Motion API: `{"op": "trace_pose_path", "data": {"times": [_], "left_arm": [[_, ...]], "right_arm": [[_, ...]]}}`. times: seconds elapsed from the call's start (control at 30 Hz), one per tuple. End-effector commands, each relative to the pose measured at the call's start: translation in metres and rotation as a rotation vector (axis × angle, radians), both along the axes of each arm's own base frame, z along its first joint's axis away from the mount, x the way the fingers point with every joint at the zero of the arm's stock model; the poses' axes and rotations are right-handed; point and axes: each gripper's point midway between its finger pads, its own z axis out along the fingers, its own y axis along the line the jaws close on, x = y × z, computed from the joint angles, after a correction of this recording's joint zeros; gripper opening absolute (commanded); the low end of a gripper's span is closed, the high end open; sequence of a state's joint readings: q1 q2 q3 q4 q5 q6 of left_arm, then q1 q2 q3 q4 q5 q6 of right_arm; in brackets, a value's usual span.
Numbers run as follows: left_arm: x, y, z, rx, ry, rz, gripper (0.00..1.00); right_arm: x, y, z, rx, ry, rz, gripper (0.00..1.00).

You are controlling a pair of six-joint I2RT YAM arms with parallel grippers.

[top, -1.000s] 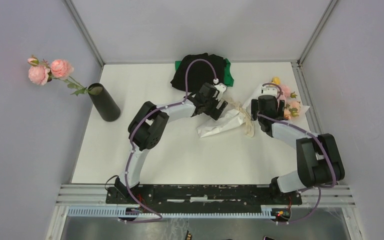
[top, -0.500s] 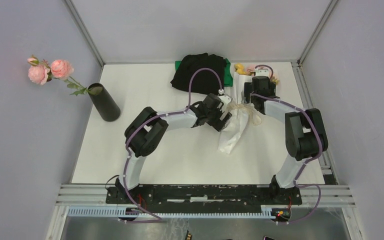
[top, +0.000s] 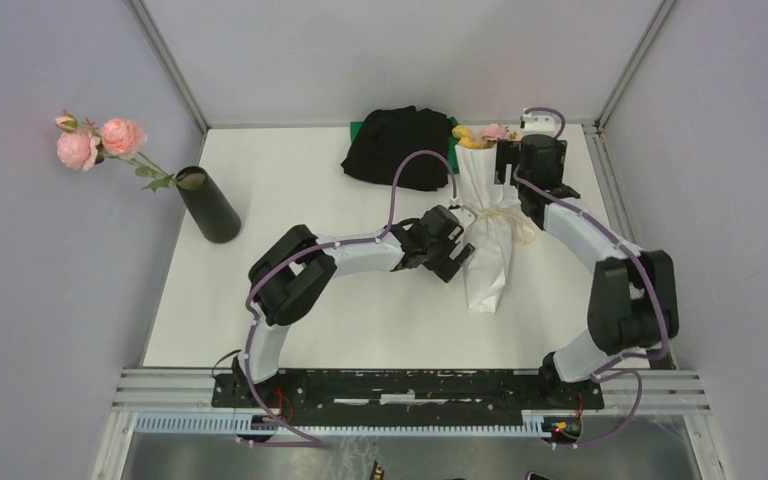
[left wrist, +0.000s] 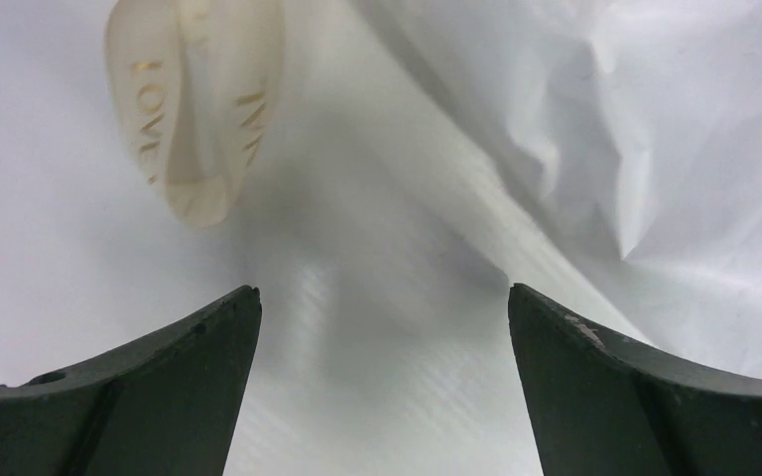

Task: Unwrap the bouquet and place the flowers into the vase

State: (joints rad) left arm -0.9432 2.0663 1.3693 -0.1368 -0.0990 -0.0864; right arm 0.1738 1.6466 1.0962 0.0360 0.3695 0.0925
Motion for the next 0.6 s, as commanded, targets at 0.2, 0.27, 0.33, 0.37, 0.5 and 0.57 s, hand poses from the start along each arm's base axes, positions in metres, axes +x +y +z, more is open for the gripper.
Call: {"op": "trace_pose_path", "data": {"times": [0.2,0.27,0.33,0.37,0.5,0.57], "left_arm": [[0.032,0.035,0.105,-0.155,-0.104,0.264,1.0],[0.046,0.045,0.113,-0.195,-0.105,0.318,1.0],[0.065,0.059,0.119,-0.238,-0.099,0.378,1.0],[0.075,0.065,0.12,-0.261,-0.09,0.403,1.0],[0.113,0.085,0.119,-0.352,-0.042,0.478,1.0],[0.127,0.091,0.117,-0.349,-0.041,0.499,1.0]], "right_arm": [[-0.039,0.029,0.015,0.072,0.032,0.15,0.98],[-0.045,0.034,-0.009,0.082,0.092,0.168,0.98],[-0.05,0.039,-0.029,0.104,0.127,0.186,0.98],[-0.051,0.041,-0.035,0.114,0.135,0.192,0.98],[-0.05,0.045,-0.055,0.128,0.173,0.196,0.98],[-0.048,0.045,-0.064,0.128,0.194,0.196,0.98]]}}
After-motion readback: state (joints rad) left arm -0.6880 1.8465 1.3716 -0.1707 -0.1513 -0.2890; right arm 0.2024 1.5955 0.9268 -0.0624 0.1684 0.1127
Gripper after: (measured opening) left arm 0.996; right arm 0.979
